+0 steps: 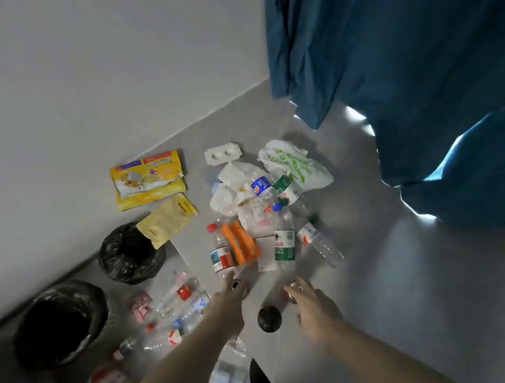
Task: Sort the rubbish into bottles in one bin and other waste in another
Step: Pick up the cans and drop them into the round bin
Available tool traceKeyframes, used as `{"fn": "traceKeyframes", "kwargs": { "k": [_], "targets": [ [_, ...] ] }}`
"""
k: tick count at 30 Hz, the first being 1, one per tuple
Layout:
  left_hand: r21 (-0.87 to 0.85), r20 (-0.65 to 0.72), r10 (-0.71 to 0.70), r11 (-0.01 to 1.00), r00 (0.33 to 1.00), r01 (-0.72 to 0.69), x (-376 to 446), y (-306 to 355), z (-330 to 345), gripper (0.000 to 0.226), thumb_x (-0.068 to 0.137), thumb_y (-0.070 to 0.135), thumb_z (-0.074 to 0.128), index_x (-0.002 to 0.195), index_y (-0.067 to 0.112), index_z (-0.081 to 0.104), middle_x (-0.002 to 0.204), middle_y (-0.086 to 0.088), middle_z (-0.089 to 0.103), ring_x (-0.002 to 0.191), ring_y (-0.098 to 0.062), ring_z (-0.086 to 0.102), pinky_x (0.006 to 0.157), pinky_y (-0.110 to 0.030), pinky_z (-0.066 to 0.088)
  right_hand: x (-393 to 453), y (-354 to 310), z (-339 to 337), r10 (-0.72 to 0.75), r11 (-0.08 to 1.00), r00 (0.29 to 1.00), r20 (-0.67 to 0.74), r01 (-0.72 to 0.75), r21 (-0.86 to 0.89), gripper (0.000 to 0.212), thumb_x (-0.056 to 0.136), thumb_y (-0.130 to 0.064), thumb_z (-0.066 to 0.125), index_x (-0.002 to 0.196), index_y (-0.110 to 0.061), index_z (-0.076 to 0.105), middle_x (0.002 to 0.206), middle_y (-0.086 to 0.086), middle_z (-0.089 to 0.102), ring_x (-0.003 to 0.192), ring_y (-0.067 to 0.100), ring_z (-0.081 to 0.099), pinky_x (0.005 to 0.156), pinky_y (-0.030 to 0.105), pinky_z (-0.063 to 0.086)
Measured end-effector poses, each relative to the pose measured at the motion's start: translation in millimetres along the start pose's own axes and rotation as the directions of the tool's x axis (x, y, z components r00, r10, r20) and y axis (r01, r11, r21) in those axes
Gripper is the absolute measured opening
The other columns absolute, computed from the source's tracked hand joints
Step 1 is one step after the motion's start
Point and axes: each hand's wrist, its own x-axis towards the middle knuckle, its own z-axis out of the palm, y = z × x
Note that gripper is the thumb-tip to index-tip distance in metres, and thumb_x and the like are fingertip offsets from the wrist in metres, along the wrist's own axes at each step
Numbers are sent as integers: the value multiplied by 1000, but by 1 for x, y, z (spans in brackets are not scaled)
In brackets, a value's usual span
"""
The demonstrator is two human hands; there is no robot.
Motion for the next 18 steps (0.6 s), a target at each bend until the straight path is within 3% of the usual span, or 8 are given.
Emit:
{"fn": "traceKeyframes", "kwargs": {
  "k": [5,8,11,13,18],
  "targets": [
    [-69,-57,19,997,998,-23,18,-6,17,68,87,-3,61,142,27,35,144,-2,32,93,-24,55,70,-32,54,24,9,17,58,998,998,0,-58,11,71,87,3,53,147,-33,39,156,-4,31,123,26,55,103,36,46],
    [-72,-63,12,997,998,-16,25,-7,22,61,88,-2,63,138,24,38,137,-3,36,95,-25,54,68,-31,48,33,14,24,67,998,998,1,-67,-19,54,87,-4,60,134,-30,50,138,-1,45,114,26,59,98,35,47],
    [-81,-64,-11,997,998,6,29,-9,26,61,88,4,66,138,25,39,134,-3,42,97,-25,56,77,-35,56,39,22,36,83,996,997,11,-83,-18,57,86,-8,64,139,-26,50,147,-1,44,121,28,58,105,35,46],
    [-120,-66,-32,992,997,24,28,-11,28,63,87,6,69,138,26,39,133,-2,43,98,-24,57,81,-36,59,37,28,42,88,995,996,-16,-87,44,65,85,-3,61,145,-25,47,152,-3,41,125,27,56,109,35,43],
    [-199,-109,-62,979,992,39,15,-15,31,64,87,4,68,140,28,40,139,0,43,102,-23,59,78,-31,59,32,37,44,266,927,955,-130,-217,305,63,81,2,65,137,-26,56,136,1,53,117,24,58,103,32,46]
  ]
}}
